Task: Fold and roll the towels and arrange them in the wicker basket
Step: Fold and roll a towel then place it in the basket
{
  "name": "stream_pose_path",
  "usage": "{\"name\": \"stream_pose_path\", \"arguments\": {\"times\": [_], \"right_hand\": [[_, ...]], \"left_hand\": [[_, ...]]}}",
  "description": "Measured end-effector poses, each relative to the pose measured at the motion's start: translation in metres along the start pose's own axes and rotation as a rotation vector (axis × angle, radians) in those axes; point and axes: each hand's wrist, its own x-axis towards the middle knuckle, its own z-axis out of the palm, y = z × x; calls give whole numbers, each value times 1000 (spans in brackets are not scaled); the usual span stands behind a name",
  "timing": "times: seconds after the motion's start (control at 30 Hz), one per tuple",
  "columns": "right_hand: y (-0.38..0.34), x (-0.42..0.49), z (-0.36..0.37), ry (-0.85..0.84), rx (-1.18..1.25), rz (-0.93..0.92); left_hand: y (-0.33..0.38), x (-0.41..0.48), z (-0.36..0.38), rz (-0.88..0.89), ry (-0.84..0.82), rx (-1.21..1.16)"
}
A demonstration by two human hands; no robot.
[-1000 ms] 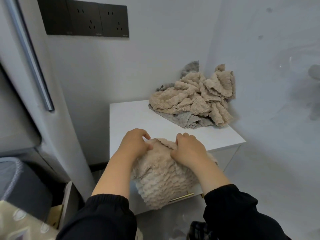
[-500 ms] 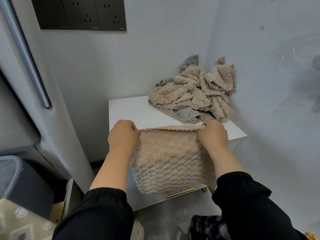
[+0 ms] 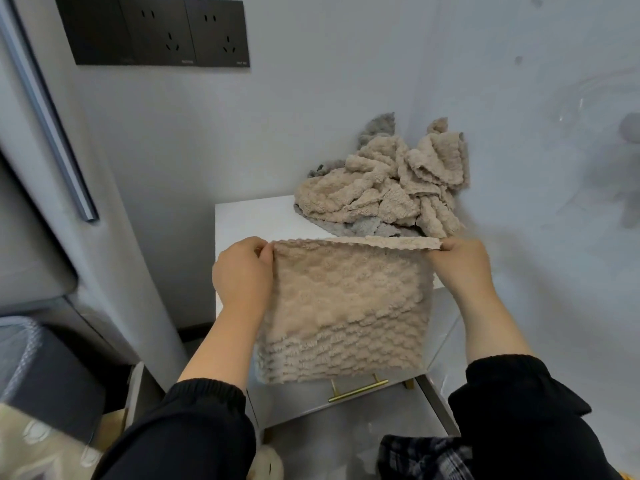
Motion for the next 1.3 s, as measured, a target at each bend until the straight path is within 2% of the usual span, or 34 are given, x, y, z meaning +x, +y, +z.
{"name": "stream_pose_path", "arguments": {"times": [0.1, 0.17, 0.27, 0.33, 0.4, 0.53, 0.6, 0.73, 0.83, 0.93, 1.03, 1.2, 1.3], "right_hand": [[-3, -3, 6, -135, 301, 205], [-6, -4, 11, -250, 572, 381], [-12, 0, 17, -351, 839, 500], [-17, 3, 22, -403, 987, 475], [-25, 7, 24, -426, 1163, 374], [-33, 13, 18, -376, 1354, 232], [-26, 16, 20, -363, 1260, 253], [-10, 17, 21, -182, 811, 432], [-10, 14, 10, -182, 842, 458], [-13, 8, -5, -210, 858, 430], [-5, 2, -17, -313, 914, 458], [11, -1, -25, -379, 445, 370], [17, -4, -23, -391, 243, 355]], "left_hand": [[-1, 3, 3, -146, -53, -293], [-2, 7, 4, -389, -140, -660], [8, 9, -2, -666, -268, -1215], [14, 15, -7, -744, -309, -1487], [16, 23, -13, -740, -325, -1689], [18, 31, -23, -624, -372, -1861], [18, 28, -20, -664, -367, -1777], [12, 16, -7, -834, -338, -1504], [9, 13, -5, -866, -342, -1364], [15, 15, -14, -767, -383, -1229], [20, 17, -35, -662, -530, -1063], [17, 15, -63, -326, -709, -359], [16, 10, -65, -193, -827, 40]]}}
